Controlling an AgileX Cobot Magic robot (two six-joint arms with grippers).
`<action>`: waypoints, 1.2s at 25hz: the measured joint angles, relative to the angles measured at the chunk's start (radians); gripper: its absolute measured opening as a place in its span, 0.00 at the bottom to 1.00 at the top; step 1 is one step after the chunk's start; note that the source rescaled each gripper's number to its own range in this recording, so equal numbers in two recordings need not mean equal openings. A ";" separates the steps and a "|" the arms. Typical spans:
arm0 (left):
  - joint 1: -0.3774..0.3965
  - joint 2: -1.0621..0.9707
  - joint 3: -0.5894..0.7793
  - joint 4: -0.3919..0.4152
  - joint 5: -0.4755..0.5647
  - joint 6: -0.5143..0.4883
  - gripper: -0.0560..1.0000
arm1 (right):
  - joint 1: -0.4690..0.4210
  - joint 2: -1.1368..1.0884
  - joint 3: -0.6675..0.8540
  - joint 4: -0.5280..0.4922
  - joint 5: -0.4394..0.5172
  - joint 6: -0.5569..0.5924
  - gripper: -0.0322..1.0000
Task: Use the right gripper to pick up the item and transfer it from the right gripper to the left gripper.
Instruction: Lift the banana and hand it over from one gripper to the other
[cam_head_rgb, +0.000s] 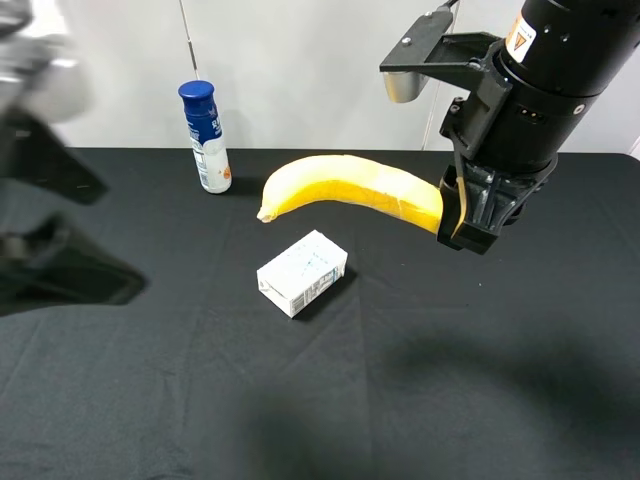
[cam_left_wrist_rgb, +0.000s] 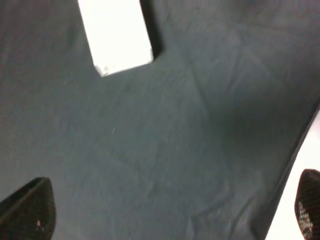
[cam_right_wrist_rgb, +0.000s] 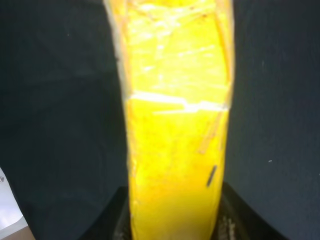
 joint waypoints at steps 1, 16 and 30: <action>-0.019 0.032 -0.010 0.000 -0.011 0.000 0.93 | 0.000 0.000 0.000 0.000 0.000 0.000 0.07; -0.116 0.307 -0.158 0.000 -0.177 0.002 0.93 | 0.000 0.000 0.000 0.001 0.000 0.000 0.07; -0.116 0.417 -0.168 -0.010 -0.325 0.023 0.92 | 0.000 0.000 0.000 0.014 0.000 0.000 0.07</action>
